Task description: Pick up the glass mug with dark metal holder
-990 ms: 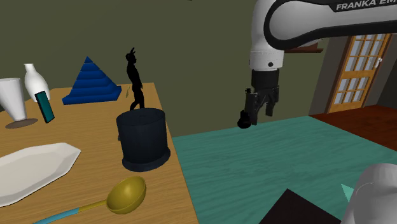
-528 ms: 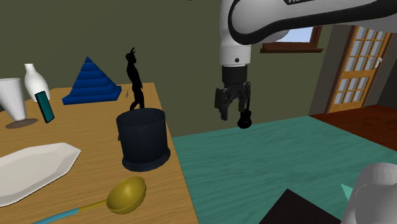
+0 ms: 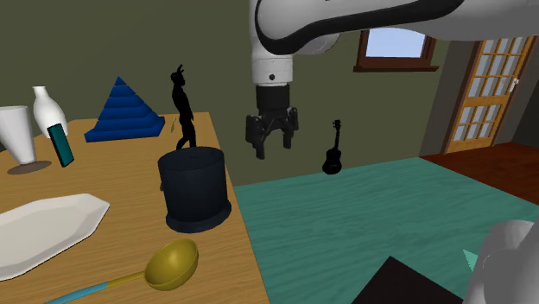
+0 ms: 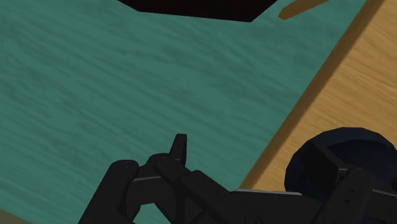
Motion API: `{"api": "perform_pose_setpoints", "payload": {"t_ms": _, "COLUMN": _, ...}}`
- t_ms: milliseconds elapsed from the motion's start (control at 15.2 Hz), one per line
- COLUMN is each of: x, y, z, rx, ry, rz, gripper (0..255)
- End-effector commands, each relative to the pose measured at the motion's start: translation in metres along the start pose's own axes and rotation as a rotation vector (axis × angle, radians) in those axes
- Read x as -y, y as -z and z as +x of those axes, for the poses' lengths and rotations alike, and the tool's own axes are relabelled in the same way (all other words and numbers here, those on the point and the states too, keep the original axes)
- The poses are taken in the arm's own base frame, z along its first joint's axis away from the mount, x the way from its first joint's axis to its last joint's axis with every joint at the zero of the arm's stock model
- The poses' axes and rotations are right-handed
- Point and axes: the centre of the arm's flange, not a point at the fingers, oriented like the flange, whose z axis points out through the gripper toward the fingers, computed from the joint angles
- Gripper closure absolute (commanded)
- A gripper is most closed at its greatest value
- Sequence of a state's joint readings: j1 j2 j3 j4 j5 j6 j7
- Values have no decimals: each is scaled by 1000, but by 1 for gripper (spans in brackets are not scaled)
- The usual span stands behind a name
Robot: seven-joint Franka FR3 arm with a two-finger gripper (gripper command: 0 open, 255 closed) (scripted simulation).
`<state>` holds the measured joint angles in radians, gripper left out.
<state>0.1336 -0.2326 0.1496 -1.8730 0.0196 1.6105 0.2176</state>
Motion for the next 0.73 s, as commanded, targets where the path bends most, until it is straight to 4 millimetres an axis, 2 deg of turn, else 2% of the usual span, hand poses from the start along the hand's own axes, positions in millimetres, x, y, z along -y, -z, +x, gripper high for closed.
{"api": "perform_pose_setpoints", "payload": {"t_ms": 0, "x": 20, "y": 5, "z": 17, "rx": -4, "ry": 12, "rz": 5, "gripper": 0}}
{"api": "perform_pose_setpoints", "payload": {"t_ms": 528, "x": 93, "y": 22, "z": 87, "rx": -19, "ry": 59, "rz": 20, "gripper": 0}}
{"api": "perform_pose_setpoints", "payload": {"t_ms": 660, "x": 98, "y": 18, "z": 92, "rx": -20, "ry": 62, "rz": 21, "gripper": 0}}
